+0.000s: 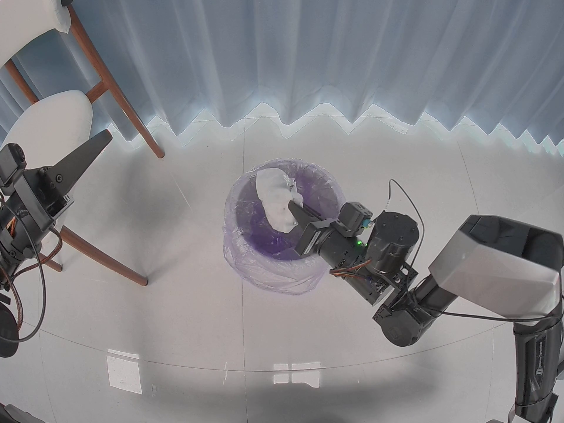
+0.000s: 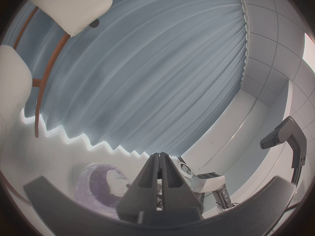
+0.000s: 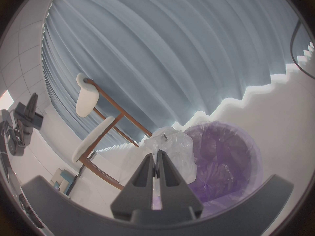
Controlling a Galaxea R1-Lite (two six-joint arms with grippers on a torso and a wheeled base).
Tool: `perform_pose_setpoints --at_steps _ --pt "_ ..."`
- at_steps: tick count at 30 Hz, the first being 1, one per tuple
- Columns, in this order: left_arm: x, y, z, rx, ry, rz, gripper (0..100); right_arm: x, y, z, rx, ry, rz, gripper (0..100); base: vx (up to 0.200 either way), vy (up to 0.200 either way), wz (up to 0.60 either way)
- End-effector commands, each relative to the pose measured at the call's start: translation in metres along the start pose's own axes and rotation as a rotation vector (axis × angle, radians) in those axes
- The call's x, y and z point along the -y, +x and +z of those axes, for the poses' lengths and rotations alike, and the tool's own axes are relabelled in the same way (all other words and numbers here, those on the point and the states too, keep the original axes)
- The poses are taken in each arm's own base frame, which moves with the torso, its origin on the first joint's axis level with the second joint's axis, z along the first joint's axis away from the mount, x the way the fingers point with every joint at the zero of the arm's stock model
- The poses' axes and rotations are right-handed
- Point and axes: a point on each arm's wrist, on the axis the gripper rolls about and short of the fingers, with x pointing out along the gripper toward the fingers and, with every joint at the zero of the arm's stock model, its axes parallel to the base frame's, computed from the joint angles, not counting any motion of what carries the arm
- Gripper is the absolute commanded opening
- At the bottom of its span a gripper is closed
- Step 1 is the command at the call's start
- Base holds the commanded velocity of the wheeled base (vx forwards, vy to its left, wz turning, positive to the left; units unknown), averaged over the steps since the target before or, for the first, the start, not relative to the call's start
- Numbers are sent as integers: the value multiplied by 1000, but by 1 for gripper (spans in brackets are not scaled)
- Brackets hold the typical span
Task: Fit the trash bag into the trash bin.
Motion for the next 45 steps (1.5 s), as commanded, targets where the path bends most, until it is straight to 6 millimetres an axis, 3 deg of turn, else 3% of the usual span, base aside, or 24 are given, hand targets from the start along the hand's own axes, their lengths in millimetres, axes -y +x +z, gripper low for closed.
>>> perform_pose_setpoints --at_steps 1,6,15,16,20,25,32,33,34,37,38,41,45 --pt "0 0 0 2 1 0 0 17 9 -40 -50 -4 -22 0 0 0 0" --pt "0 0 0 -1 0 1 0 43 20 -42 -13 -13 -61 0 0 0 0" --pt "0 0 -1 -3 -2 -1 0 47 22 -38 4 -17 -71 0 0 0 0" --pt "0 0 -3 -8 -7 -4 0 46 21 -38 2 -16 -72 100 0 0 0" --pt "0 1 -3 -10 -12 -5 0 43 22 -30 53 -17 -58 100 0 0 0" --pt "0 1 -3 -11 -12 -6 0 27 5 2 93 -17 -38 100 0 0 0" --pt "4 2 -2 -4 3 -24 0 -9 -53 87 170 -22 -12 100 0 0 0" --pt "4 2 -2 -2 13 -24 0 -19 -73 111 206 -28 0 100 0 0 0" --pt "4 1 -2 0 28 -24 0 -24 -87 123 222 -30 6 100 0 0 0" --pt "6 -3 -2 -4 60 -19 0 -32 -116 137 222 -44 7 100 0 0 0" --pt "11 -8 -6 -26 64 -31 0 -34 -142 142 198 -71 -5 100 0 0 0" --pt "21 -17 -2 -70 83 -100 0 -35 -180 145 149 -101 -4 100 133 0 0" --pt "31 -28 1 -107 115 -157 0 -39 -201 149 121 -119 2 100 200 0 0"
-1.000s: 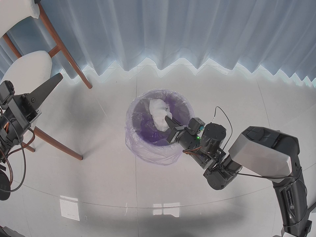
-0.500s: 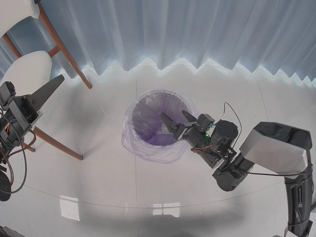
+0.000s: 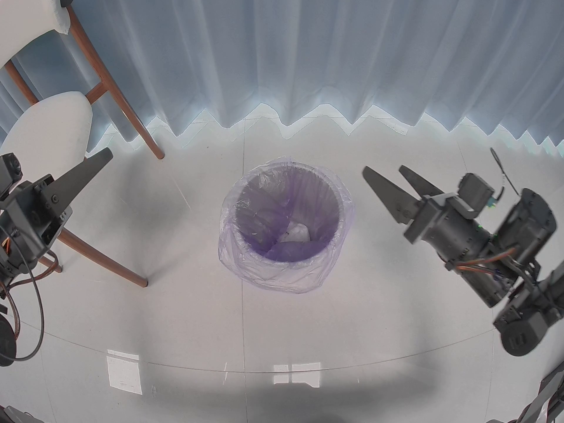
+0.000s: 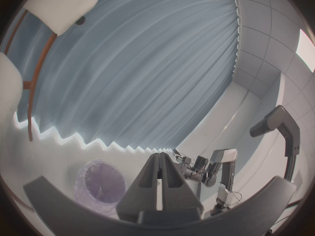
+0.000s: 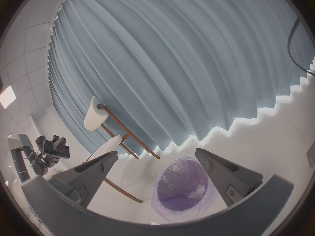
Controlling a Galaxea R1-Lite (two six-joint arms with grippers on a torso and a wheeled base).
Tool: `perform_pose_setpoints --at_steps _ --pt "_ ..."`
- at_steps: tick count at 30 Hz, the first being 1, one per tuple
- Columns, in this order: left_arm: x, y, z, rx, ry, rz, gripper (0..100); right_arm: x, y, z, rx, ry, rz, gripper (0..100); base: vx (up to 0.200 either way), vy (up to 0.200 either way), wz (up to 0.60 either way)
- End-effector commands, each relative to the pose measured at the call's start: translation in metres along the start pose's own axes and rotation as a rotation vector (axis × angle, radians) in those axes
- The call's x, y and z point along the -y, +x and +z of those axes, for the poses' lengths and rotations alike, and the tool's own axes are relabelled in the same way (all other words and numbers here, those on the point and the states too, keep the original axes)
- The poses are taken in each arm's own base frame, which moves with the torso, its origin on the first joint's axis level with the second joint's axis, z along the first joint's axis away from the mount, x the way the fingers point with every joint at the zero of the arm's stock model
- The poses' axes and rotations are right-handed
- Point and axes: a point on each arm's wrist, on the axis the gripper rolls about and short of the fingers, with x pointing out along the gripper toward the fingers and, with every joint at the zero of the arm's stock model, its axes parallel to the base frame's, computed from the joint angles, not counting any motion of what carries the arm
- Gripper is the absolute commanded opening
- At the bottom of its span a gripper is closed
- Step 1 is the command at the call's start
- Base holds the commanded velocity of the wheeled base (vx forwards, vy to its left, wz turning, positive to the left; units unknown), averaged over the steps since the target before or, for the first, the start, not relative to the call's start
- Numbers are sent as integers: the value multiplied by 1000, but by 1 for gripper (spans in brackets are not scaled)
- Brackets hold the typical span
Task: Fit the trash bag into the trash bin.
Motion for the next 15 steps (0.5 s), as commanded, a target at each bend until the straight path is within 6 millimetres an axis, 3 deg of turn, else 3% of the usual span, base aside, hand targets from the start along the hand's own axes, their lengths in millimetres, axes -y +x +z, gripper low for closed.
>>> perform_pose_setpoints --at_steps 1,11,15 --pt "25 -20 6 -45 73 -94 0 -14 -75 44 31 -56 24 100 200 0 0" --pt "33 -23 8 -58 64 -97 0 -3 -99 63 12 -145 -90 100 200 0 0" --pt "36 -24 13 -43 90 -100 0 12 -123 67 -60 -198 -277 100 200 0 0"
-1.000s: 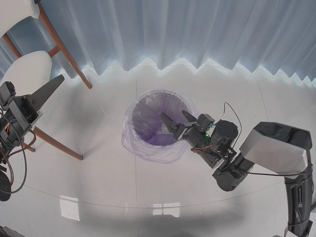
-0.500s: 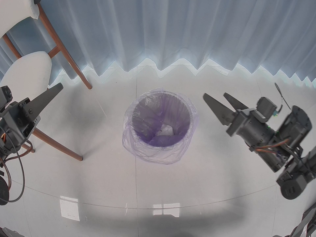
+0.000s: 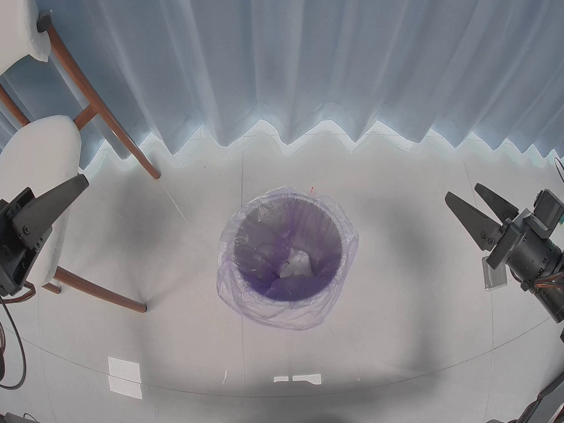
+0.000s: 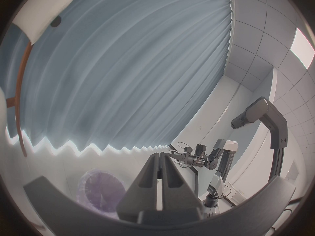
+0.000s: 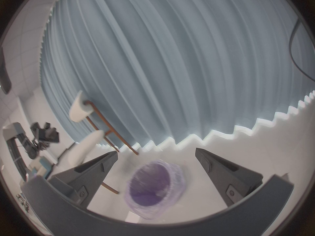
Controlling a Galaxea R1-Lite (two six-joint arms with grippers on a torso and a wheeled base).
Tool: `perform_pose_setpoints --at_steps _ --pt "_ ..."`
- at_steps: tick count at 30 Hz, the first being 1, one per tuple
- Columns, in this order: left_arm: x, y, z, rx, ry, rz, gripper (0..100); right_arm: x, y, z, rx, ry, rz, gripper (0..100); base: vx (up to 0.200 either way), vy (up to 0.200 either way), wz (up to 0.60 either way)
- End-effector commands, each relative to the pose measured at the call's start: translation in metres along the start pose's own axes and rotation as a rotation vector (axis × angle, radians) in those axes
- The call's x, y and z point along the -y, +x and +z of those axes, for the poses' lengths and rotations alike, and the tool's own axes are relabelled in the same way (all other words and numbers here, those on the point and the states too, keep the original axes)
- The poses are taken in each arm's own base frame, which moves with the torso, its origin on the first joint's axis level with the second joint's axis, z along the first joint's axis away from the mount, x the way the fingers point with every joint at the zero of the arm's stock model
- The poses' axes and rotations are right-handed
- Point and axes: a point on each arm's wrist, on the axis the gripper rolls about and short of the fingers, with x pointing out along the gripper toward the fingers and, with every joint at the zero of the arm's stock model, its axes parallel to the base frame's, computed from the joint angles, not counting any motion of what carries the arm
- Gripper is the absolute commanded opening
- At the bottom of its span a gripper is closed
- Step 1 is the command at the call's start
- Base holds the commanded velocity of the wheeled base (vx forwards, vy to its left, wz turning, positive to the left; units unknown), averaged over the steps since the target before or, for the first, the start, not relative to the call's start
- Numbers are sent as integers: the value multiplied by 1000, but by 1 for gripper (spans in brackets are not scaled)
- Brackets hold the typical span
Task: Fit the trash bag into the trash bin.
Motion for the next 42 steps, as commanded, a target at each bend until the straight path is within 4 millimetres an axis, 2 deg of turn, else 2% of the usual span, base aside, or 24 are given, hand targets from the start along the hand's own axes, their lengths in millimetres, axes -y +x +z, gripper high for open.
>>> perform_pose_setpoints --at_steps 1,5,8,11,12,13,16,20,25,30,31,34,40,42 --pt "9 -3 9 24 45 -7 0 17 -39 16 9 -54 -186 100 0 0 0" --pt "23 -14 5 21 27 10 0 12 -75 28 19 -52 -232 100 0 150 0" --pt "33 -22 2 8 -6 47 0 6 -102 25 -47 -43 -249 100 0 200 0" --pt "50 -33 1 3 -16 69 0 3 -121 21 -112 -36 -285 100 0 200 0" --pt "50 -33 1 3 -16 69 0 3 -121 21 -112 -36 -285 100 0 200 0" --pt "58 -41 -1 9 -32 132 0 2 -134 17 -138 -35 -316 100 0 200 0" --pt "69 -52 0 48 -26 285 0 -3 -154 11 -142 -36 -340 100 0 200 0" --pt "86 -64 -10 59 -7 353 0 -6 -181 -13 -183 -92 -396 100 0 200 0" --pt "104 -76 -30 57 38 352 0 -7 -198 -40 -187 -135 -464 100 0 200 0" --pt "103 -83 -53 -37 95 328 0 -8 -209 -55 -149 -172 -453 100 0 200 0" --pt "104 -89 -72 -88 127 284 0 -8 -213 -67 -148 -196 -433 100 0 200 0" --pt "112 -100 -100 -111 141 246 0 -3 -215 -92 -192 -225 -386 100 0 200 0" --pt "128 -111 -125 -111 147 277 0 -4 -218 -91 -152 -239 -332 100 0 200 0" --pt "126 -112 -130 -145 234 293 0 -5 -223 -92 -95 -244 -314 100 0 200 0"
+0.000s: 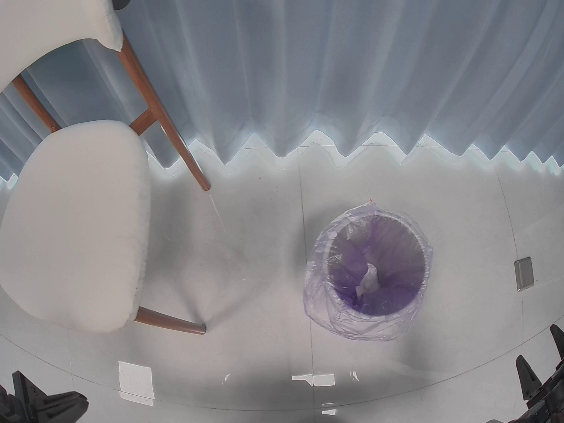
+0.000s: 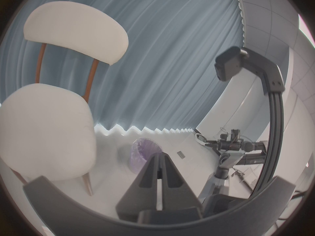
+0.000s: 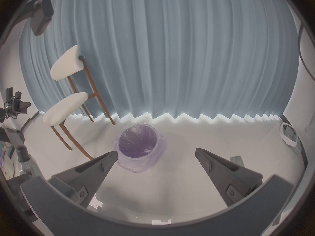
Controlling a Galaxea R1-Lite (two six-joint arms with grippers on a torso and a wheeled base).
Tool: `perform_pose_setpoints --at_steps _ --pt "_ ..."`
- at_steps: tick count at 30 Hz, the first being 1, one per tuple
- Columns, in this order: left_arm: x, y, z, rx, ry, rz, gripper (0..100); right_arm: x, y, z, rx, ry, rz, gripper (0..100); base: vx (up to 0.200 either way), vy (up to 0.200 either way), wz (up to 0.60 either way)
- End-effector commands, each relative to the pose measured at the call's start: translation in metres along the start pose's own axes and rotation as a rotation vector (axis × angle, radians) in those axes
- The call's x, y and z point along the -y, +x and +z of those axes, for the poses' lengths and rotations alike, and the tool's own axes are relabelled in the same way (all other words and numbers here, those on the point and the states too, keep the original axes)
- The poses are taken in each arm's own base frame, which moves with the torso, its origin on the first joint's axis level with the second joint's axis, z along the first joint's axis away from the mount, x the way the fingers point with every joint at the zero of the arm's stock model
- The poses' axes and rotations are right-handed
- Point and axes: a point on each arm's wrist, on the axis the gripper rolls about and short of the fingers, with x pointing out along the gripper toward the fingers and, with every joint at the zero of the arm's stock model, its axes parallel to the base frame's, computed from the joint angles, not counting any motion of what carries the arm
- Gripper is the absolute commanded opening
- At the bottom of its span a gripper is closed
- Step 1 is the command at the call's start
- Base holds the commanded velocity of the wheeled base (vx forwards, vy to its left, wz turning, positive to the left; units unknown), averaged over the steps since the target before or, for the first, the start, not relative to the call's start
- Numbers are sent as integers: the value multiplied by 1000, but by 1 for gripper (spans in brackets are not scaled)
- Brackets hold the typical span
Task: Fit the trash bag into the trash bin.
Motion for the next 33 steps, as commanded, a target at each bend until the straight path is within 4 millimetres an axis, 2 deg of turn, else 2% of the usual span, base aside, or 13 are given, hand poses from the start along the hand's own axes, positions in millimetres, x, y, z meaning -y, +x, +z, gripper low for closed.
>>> perform_pose_setpoints --at_steps 1,3,8,9,12,16,19,23,28,33 --pt "10 -10 -25 5 194 25 0 0 -7 -14 89 -4 45 100 0 200 0" --pt "7 -10 -30 -19 218 61 0 1 -7 -15 80 31 5 100 0 200 0" --pt "1 -13 -54 -163 158 165 0 2 -7 -15 79 51 -9 100 0 0 0" --pt "1 -13 -54 -163 158 165 0 2 -7 -15 79 51 -9 100 0 0 0" --pt "-4 -14 -54 -163 166 394 0 2 -7 -15 80 55 -17 100 0 0 0" --pt "-12 -20 -53 -139 162 827 0 2 -7 -15 80 63 -21 100 0 0 0" --pt "-14 -22 -52 -127 163 947 0 2 -7 -15 80 65 -26 100 0 0 0" --pt "-14 -22 -52 -131 170 948 0 2 -7 -15 80 56 -23 100 0 0 0" --pt "-11 -18 -53 -156 185 722 0 1 -7 -15 79 12 34 100 0 0 0" --pt "-11 -18 -53 -144 163 753 0 1 -7 -15 79 23 33 100 0 0 0"
